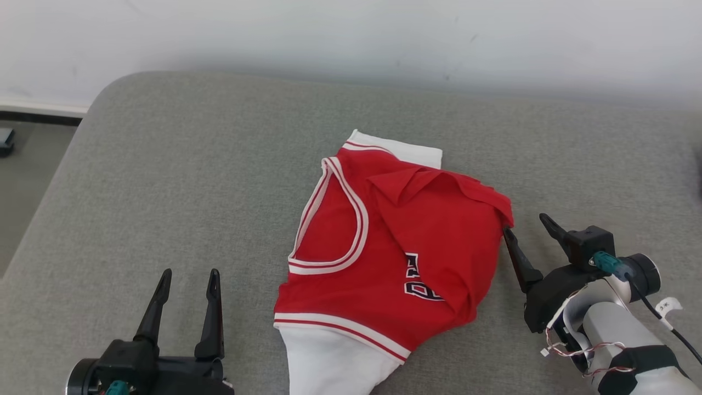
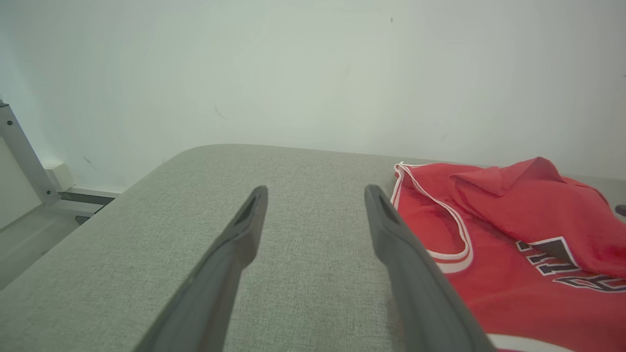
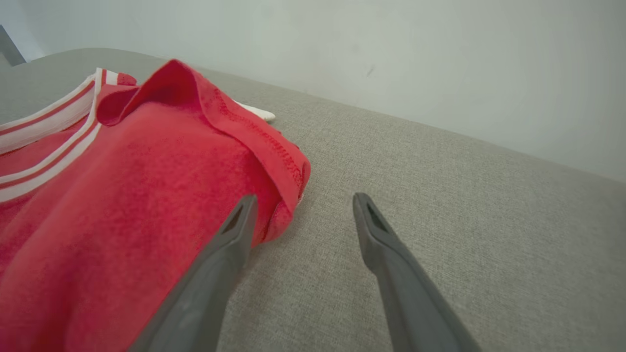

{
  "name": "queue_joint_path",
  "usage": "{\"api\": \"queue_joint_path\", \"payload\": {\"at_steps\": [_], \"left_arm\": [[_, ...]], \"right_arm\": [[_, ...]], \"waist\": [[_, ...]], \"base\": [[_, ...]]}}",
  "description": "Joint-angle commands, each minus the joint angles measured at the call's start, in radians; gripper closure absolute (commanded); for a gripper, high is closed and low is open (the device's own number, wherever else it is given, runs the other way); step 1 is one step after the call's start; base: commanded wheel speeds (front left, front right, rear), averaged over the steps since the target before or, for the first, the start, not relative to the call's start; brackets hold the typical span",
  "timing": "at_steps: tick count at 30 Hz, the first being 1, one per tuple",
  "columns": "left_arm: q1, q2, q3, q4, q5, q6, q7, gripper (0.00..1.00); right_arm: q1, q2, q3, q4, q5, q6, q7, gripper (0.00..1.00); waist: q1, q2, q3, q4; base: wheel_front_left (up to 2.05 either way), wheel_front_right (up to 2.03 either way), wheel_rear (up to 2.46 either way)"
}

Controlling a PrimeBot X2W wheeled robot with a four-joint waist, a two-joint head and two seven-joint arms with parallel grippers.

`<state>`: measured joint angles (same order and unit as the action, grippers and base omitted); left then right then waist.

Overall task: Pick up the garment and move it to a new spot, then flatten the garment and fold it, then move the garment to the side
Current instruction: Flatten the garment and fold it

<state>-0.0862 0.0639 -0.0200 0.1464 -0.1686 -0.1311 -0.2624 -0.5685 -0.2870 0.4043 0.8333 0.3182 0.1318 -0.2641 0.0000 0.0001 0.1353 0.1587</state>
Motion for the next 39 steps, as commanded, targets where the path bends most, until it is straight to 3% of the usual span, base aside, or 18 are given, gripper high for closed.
{"api": "queue_joint_path", "payload": {"at_steps": [1, 3, 4, 5, 6, 7, 12, 17, 29, 39], "left_arm": [[-0.018, -0.002, -0.004, 0.003, -0.004, 0.001, -0.003, 0.00], [-0.026, -0.001, -0.007, 0.007, -0.006, 0.001, -0.003, 0.00], [-0.029, 0.000, -0.011, 0.010, -0.007, 0.001, -0.003, 0.00], [-0.031, 0.001, -0.010, 0.011, -0.008, 0.001, -0.003, 0.00], [-0.033, 0.001, -0.011, 0.012, -0.008, 0.001, -0.003, 0.00], [-0.034, 0.001, -0.011, 0.012, -0.008, 0.001, -0.003, 0.00], [-0.036, 0.007, -0.005, 0.017, -0.013, 0.001, -0.003, 0.00], [-0.002, 0.013, 0.018, 0.029, -0.014, 0.001, -0.003, 0.00], [0.092, -0.003, 0.039, 0.024, -0.004, 0.002, -0.003, 0.00], [0.136, -0.008, 0.059, 0.013, 0.000, 0.001, -0.003, 0.00]], "right_arm": [[-0.028, 0.002, 0.014, 0.039, 0.013, -0.003, 0.000, 0.00], [-0.048, 0.002, 0.022, 0.080, 0.020, -0.003, 0.000, 0.00], [-0.056, 0.003, 0.023, 0.095, 0.027, -0.003, 0.000, 0.14], [-0.063, 0.006, 0.027, 0.110, 0.031, -0.003, 0.000, 0.53], [-0.070, 0.007, 0.029, 0.121, 0.034, -0.003, 0.000, 0.85], [-0.075, 0.009, 0.031, 0.131, 0.040, -0.003, 0.000, 1.00], [-0.087, 0.006, 0.038, 0.148, 0.057, -0.003, 0.000, 1.00], [-0.037, -0.009, 0.042, 0.084, 0.067, -0.003, 0.000, 1.00], [0.162, -0.088, 0.114, -0.217, 0.092, -0.003, 0.011, 1.00], [0.381, -0.194, 0.088, -0.554, 0.113, -0.003, 0.178, 1.00]], "waist": [[0.0000, -0.0001, 0.022, 0.026], [0.0000, -0.0001, 0.028, 0.037], [0.0000, -0.0001, 0.031, 0.043], [0.0000, -0.0001, 0.032, 0.047], [0.0000, -0.0001, 0.035, 0.051], [0.0000, -0.0001, 0.036, 0.054], [0.0000, -0.0001, 0.034, 0.058], [0.0000, -0.0001, -0.005, 0.028], [0.0000, -0.0001, -0.111, -0.105], [0.0000, -0.0001, -0.141, -0.151]], "base": [[0.00, 0.00, 0.00], [0.00, 0.00, 0.00], [0.00, 0.00, 0.00], [0.00, 0.00, 0.00], [0.00, 0.00, 0.00], [0.00, 0.00, 0.00], [0.00, 0.00, 0.00], [0.00, 0.00, 0.00], [0.00, 0.00, 0.00], [0.00, 0.00, 0.00]]}}
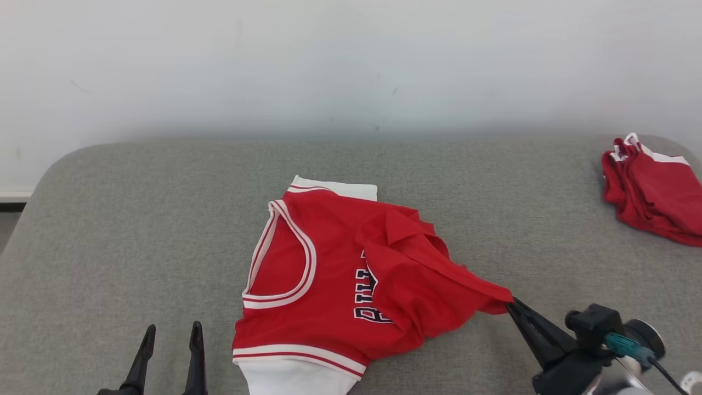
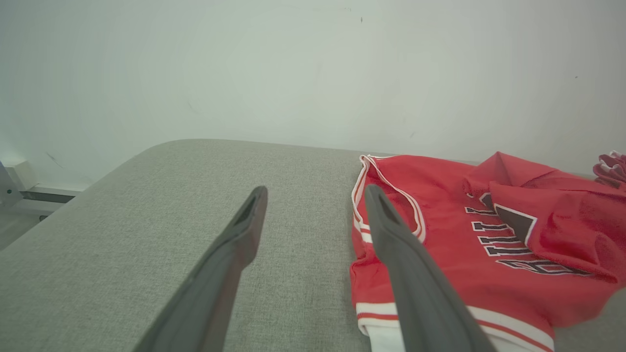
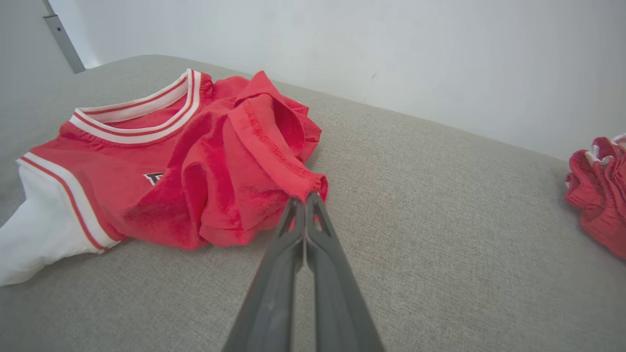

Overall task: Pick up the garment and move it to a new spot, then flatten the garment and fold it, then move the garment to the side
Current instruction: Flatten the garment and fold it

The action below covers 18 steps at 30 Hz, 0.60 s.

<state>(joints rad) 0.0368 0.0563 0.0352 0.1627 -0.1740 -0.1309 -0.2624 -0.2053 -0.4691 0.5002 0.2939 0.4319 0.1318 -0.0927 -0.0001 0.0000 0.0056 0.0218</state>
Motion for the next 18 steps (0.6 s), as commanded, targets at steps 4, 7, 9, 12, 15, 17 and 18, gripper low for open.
{"api": "queue_joint_path", "payload": {"at_steps": [4, 7, 9, 12, 15, 17, 18], "left_arm": [[0.024, -0.002, 0.008, -0.006, 0.006, 0.001, -0.003, 0.00], [0.025, -0.002, 0.012, -0.010, 0.007, 0.001, -0.003, 0.00], [0.024, -0.003, 0.015, -0.011, 0.008, 0.001, -0.003, 0.00], [0.018, -0.003, 0.017, -0.011, 0.009, 0.001, -0.003, 0.00], [0.014, -0.003, 0.017, -0.009, 0.008, 0.001, -0.003, 0.00], [0.012, -0.001, 0.016, -0.009, 0.007, 0.001, -0.003, 0.00], [0.011, -0.001, 0.016, -0.009, 0.007, 0.001, -0.003, 0.00]], "right_arm": [[0.130, -0.031, -0.085, -0.166, 0.007, -0.003, 0.086, 1.00], [0.215, -0.027, -0.155, -0.269, 0.014, -0.003, 0.146, 1.00], [0.264, -0.019, -0.200, -0.322, 0.013, -0.003, 0.181, 1.00], [0.322, 0.000, -0.251, -0.374, 0.031, -0.003, 0.221, 1.00], [0.345, 0.011, -0.270, -0.405, 0.043, -0.003, 0.242, 1.00], [0.366, 0.019, -0.283, -0.425, 0.050, -0.003, 0.260, 1.00], [0.371, 0.018, -0.289, -0.433, 0.050, -0.003, 0.268, 1.00]], "waist": [[0.0001, 0.0000, -0.012, -0.026], [0.0001, 0.0000, -0.010, -0.033], [0.0001, 0.0000, -0.008, -0.039], [0.0001, 0.0000, -0.006, -0.043], [0.0001, 0.0000, -0.005, -0.045], [0.0001, 0.0000, -0.004, -0.046], [0.0001, 0.0000, -0.003, -0.047]], "base": [[0.00, 0.00, 0.00], [0.00, 0.00, 0.00], [0.00, 0.00, 0.00], [0.00, 0.00, 0.00], [0.00, 0.00, 0.00], [0.00, 0.00, 0.00], [0.00, 0.00, 0.00]]}}
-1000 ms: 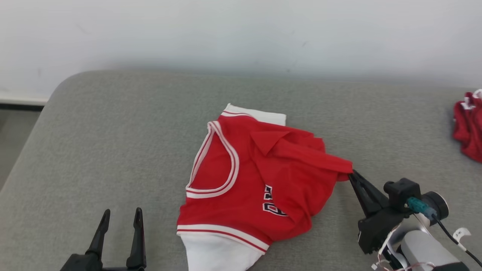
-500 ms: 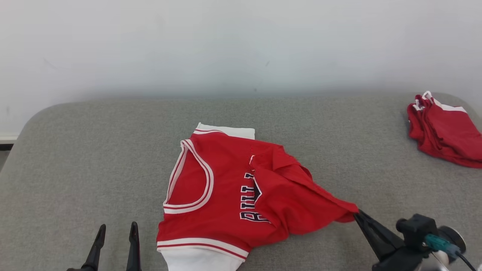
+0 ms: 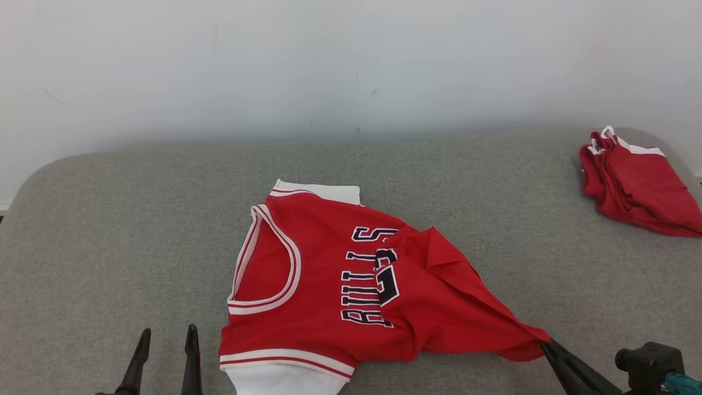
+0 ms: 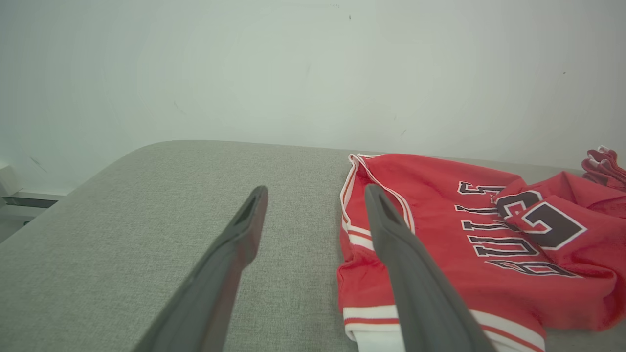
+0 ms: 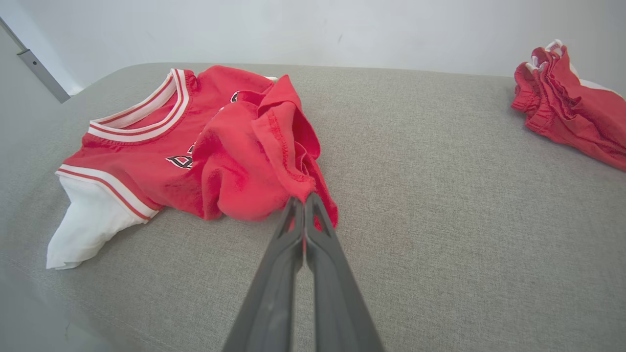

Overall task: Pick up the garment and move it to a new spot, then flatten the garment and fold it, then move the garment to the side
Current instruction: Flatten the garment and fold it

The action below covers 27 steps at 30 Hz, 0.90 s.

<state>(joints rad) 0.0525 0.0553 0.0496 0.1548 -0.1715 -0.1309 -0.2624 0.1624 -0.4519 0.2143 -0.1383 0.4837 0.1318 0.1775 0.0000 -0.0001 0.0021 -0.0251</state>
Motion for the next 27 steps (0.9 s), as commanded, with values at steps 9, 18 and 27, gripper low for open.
{"api": "queue_joint_path", "payload": {"at_steps": [9, 18, 27], "left_arm": [[0.005, 0.000, 0.006, -0.009, 0.013, 0.001, -0.003, 0.00], [0.004, 0.000, 0.010, -0.012, 0.015, 0.001, -0.003, 0.00], [-0.002, 0.002, 0.014, -0.014, 0.021, 0.001, -0.003, 0.00]], "right_arm": [[0.029, 0.013, -0.034, -0.030, 0.001, -0.003, 0.028, 1.00], [0.018, 0.033, -0.067, -0.033, -0.038, -0.003, -0.017, 0.00], [-0.070, 0.062, -0.073, 0.028, -0.088, -0.003, -0.079, 0.00]], "waist": [[0.0000, 0.0001, 0.001, -0.003], [0.0000, 0.0001, 0.002, -0.003], [0.0000, 0.0001, 0.003, 0.005]], "base": [[0.00, 0.00, 0.00], [0.00, 0.00, 0.00], [0.00, 0.00, 0.00]]}}
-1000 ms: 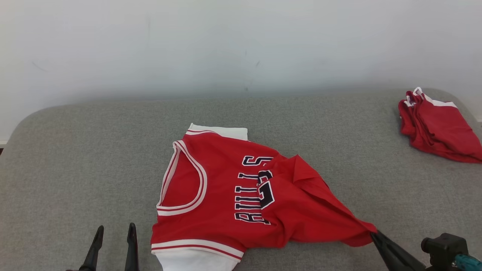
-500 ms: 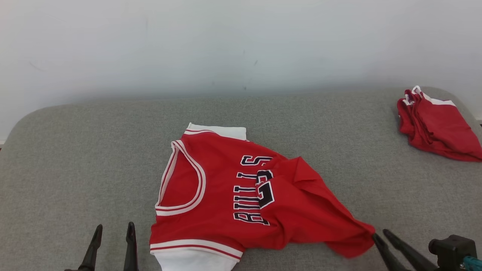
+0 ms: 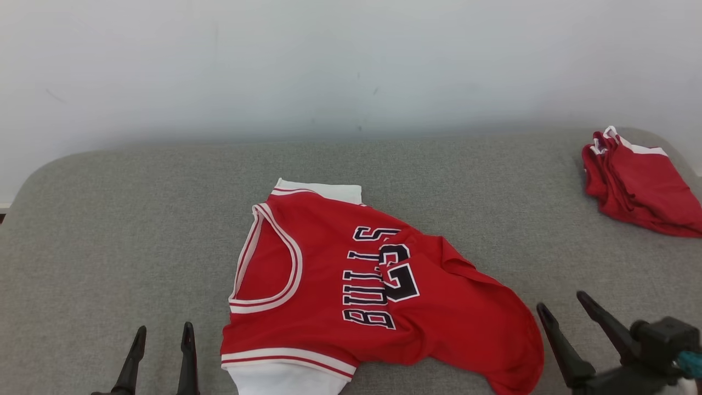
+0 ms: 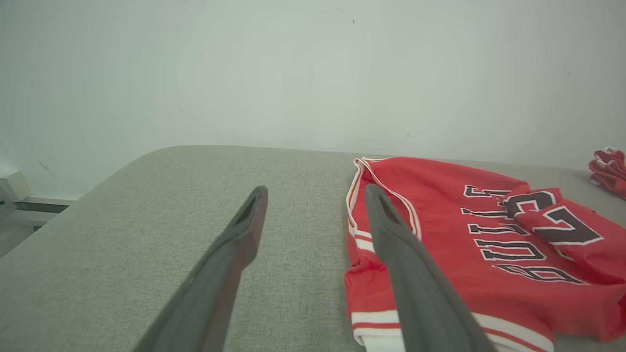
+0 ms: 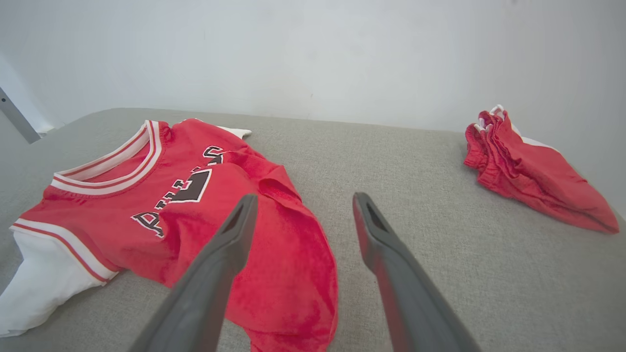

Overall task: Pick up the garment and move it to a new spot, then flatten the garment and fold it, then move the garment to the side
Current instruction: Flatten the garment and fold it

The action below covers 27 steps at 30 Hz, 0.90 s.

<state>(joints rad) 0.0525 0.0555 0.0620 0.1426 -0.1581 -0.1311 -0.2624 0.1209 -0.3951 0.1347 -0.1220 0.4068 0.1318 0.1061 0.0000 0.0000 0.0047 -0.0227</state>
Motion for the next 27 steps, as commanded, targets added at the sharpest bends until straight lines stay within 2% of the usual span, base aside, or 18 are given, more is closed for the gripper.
{"api": "queue_joint_path", "payload": {"at_steps": [1, 11, 12, 13, 20, 27], "left_arm": [[-0.005, 0.003, 0.000, -0.001, 0.008, 0.002, -0.003, 0.00], [-0.032, 0.011, -0.014, 0.005, 0.003, 0.001, -0.003, 0.00], [-0.037, 0.010, -0.019, 0.006, 0.002, 0.001, -0.003, 0.00], [-0.037, 0.010, -0.019, 0.006, 0.002, 0.001, -0.003, 0.00], [-0.058, 0.004, -0.036, 0.010, -0.007, 0.002, -0.003, 0.00], [-0.079, 0.000, -0.050, 0.019, -0.011, 0.001, -0.003, 0.00]], "right_arm": [[-0.050, 0.005, 0.017, 0.026, -0.017, -0.003, -0.011, 0.00], [-0.295, 0.011, 0.124, 0.261, -0.035, -0.003, -0.056, 0.00], [-0.353, 0.021, 0.144, 0.327, -0.041, -0.003, -0.072, 0.00], [-0.353, 0.021, 0.144, 0.327, -0.041, -0.003, -0.072, 0.00], [-0.525, 0.044, 0.207, 0.568, -0.039, -0.003, -0.110, 0.00], [-0.629, 0.056, 0.281, 0.797, -0.016, -0.003, -0.112, 0.00]], "waist": [[0.0000, 0.0000, 0.001, 0.005], [0.0000, 0.0000, 0.010, 0.048], [0.0000, 0.0000, 0.017, 0.063], [0.0000, 0.0000, 0.017, 0.063], [0.0000, 0.0000, 0.051, 0.118], [0.0000, 0.0000, 0.075, 0.165]], "base": [[0.00, 0.00, 0.00], [0.00, 0.00, 0.00], [0.00, 0.00, 0.00], [0.00, 0.00, 0.00], [0.00, 0.00, 0.00], [0.00, 0.00, 0.00]]}}
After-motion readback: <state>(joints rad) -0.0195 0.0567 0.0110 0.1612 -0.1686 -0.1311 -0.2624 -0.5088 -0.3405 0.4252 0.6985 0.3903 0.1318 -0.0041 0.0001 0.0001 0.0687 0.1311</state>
